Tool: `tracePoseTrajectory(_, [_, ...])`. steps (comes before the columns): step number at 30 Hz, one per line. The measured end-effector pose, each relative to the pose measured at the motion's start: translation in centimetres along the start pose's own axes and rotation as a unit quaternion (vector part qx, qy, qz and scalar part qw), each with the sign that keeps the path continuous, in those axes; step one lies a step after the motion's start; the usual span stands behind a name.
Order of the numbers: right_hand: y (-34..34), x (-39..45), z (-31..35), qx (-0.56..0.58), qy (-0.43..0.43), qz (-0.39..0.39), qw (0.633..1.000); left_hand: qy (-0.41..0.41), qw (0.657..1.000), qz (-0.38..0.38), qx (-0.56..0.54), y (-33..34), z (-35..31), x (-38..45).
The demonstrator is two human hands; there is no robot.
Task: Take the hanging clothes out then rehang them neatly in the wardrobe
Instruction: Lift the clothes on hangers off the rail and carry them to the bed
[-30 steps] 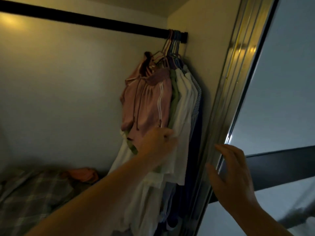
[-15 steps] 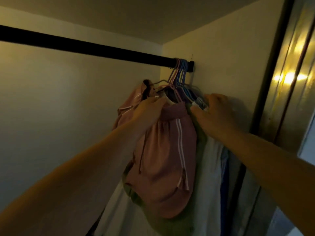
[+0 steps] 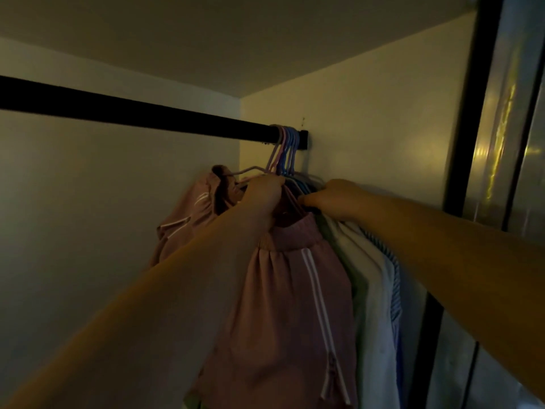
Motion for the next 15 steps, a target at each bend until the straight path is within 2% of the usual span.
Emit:
tracePoseTrajectory(3, [0.2,0.3,0.3,0.028,-0.007,0.025,0.999,-0.051,0.996,0.040,-0.061,0.2,0.6,0.6])
tracePoseTrajectory(6, [0.8,0.3,1.2,0.066,-0.044,0.058,0.995,-0.059,0.992,0.053,-0.102,0.3,0.3,0.4])
tracePoseTrajectory(9, [0.9,0.4,1.4,0.030,-0.021,0.064,0.997,-0.061,0.981,0.080,-0.165,0.6,-0.3,0.4])
tracePoseTrajectory(15, [0.6,0.1,2.1,-0.009,-0.013,0.051,0.999,-0.070,0.970,0.125,-0.196,1.0,-1.0,0.1])
Point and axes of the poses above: each hand's wrist, its own x-axis towards the middle knuckle, its own y-axis out of the palm, z = x × y, the point moved 3 cm from there along x, towards the middle knuckle, and after that the axes turned 6 degrees about -x, right-handed, at the moved point
